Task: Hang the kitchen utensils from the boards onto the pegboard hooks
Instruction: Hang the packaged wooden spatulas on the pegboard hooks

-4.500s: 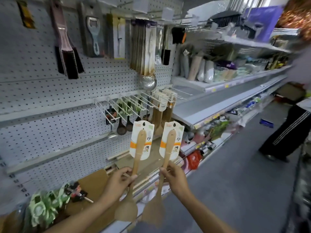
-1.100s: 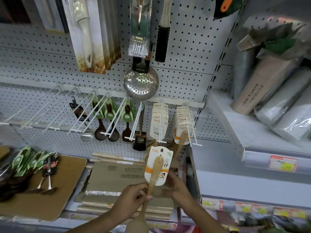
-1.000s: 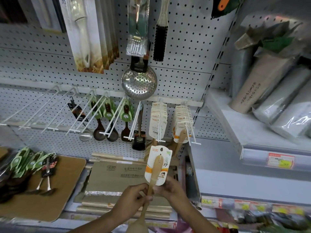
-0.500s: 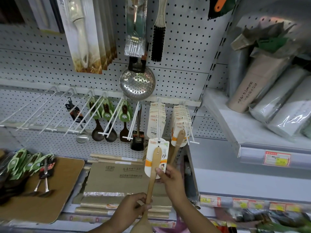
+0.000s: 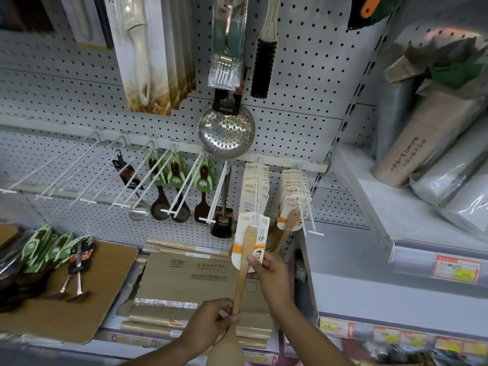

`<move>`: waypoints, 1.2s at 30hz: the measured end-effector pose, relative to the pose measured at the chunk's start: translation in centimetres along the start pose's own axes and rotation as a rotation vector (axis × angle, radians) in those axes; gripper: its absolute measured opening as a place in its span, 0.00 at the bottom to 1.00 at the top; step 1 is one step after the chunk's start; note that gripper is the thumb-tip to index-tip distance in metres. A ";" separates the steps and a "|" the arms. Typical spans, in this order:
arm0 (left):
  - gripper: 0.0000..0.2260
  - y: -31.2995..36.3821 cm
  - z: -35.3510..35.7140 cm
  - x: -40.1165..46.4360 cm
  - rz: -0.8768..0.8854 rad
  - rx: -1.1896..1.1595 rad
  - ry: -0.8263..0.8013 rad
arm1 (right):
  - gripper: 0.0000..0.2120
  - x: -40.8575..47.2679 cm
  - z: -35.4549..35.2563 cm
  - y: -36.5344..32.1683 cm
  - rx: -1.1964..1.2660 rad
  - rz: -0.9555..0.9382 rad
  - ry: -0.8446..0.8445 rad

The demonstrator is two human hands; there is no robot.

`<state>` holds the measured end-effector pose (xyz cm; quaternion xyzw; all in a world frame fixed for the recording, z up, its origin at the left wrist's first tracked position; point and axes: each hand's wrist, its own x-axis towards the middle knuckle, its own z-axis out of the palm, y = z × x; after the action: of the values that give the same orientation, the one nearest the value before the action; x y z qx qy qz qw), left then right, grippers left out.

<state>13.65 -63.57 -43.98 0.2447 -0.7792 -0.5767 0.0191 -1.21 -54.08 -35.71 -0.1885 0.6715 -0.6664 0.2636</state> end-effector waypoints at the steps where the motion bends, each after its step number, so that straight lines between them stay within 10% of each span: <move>1: 0.13 0.1 -0.1 0.5 0.002 0.000 0.007 | 0.08 0.6 0.0 -0.1 -0.010 0.002 0.001; 18: 0.06 1.8 -0.6 6.7 0.070 0.120 0.049 | 0.03 7.7 0.3 -0.7 -0.058 0.115 0.100; 22: 0.22 1.5 -2.4 5.8 0.120 0.284 0.115 | 0.28 7.9 0.2 0.6 -0.241 0.115 0.083; 24: 0.23 1.3 -4.0 4.8 0.170 0.325 0.137 | 0.22 6.9 0.0 1.2 -0.270 0.124 0.044; 36: 0.21 0.9 -17.0 -3.4 0.324 0.578 0.255 | 0.18 2.7 5.8 -0.3 -0.849 -0.398 -0.359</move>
<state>21.59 -77.15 -36.64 0.1833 -0.9302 -0.2866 0.1376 0.12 -60.28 -35.51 -0.5151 0.7786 -0.3287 0.1427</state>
